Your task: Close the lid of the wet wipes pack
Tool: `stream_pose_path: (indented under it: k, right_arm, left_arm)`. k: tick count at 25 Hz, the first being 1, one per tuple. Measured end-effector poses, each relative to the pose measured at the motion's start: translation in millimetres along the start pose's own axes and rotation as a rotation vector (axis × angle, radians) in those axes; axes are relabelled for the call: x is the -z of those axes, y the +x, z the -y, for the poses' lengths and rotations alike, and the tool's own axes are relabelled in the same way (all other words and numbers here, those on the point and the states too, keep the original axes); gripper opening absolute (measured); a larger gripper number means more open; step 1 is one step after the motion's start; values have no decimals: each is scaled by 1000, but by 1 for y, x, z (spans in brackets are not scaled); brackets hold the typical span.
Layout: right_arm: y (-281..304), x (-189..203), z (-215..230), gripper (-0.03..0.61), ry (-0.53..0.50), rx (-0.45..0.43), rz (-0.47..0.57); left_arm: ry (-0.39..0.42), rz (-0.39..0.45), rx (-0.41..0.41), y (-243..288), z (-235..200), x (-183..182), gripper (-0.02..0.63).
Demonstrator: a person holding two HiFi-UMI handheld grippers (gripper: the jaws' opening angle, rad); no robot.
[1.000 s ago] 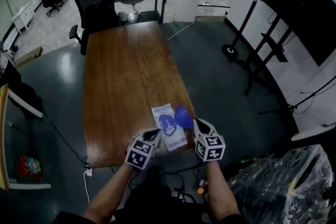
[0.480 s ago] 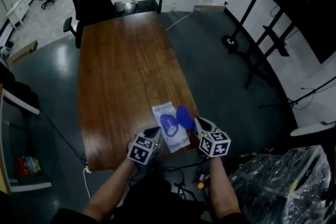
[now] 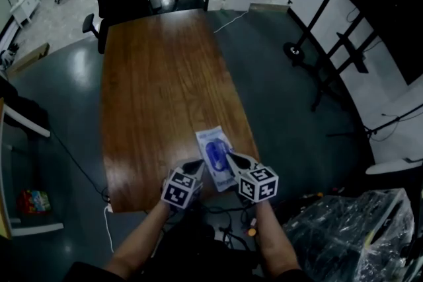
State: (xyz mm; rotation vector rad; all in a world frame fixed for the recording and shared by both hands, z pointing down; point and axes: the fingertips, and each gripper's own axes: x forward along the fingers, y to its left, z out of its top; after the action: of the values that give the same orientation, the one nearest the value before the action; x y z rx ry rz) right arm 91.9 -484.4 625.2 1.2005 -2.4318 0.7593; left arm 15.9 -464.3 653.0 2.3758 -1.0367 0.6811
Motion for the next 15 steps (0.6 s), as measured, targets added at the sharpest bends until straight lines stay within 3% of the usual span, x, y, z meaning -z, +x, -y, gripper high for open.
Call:
stream_pose_path:
  k: [6,15]
  right_arm:
    - [24,14,-18,8,-26,-28,-68]
    - [41,26,-22,8,-78,35,-180]
  left_arm:
    - [-24,2,-12,-7,-4,4,6]
    - [-39,8,-8,-14,-6,5,6]
